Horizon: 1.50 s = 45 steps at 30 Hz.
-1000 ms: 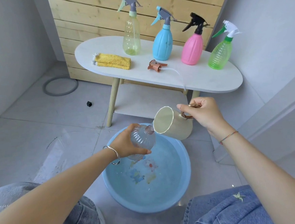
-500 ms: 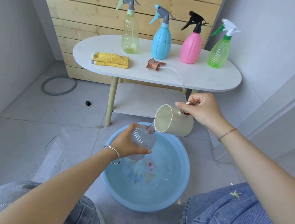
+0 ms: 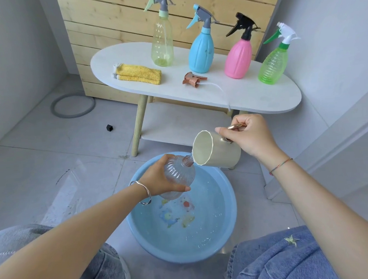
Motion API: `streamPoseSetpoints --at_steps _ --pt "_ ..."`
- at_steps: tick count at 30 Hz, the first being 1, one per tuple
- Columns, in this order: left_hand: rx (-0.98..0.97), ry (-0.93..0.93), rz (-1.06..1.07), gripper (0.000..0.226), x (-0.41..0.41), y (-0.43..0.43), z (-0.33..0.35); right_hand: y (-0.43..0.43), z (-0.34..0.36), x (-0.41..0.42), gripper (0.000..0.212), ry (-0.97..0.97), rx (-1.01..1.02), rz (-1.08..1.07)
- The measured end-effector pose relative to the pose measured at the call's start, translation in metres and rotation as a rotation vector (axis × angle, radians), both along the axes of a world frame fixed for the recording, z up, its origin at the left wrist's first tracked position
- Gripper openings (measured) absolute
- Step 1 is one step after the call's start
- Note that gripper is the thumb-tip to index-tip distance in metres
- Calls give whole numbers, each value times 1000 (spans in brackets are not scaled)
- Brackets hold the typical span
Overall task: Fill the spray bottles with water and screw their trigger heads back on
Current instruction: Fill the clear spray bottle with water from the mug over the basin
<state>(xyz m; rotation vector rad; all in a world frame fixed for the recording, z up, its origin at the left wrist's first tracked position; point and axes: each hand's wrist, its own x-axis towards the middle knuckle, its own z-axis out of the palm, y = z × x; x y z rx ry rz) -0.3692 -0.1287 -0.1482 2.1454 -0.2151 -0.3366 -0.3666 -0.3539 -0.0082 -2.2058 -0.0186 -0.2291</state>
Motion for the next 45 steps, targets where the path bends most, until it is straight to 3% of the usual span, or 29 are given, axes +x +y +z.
streamPoseSetpoints --at_steps 33,45 --pt "-2 55 -9 106 1 1 -5 9 -2 3 45 -208 -148 209" --pt "8 68 -6 100 1 -1 -9 12 -1 6 40 -340 -274 296"
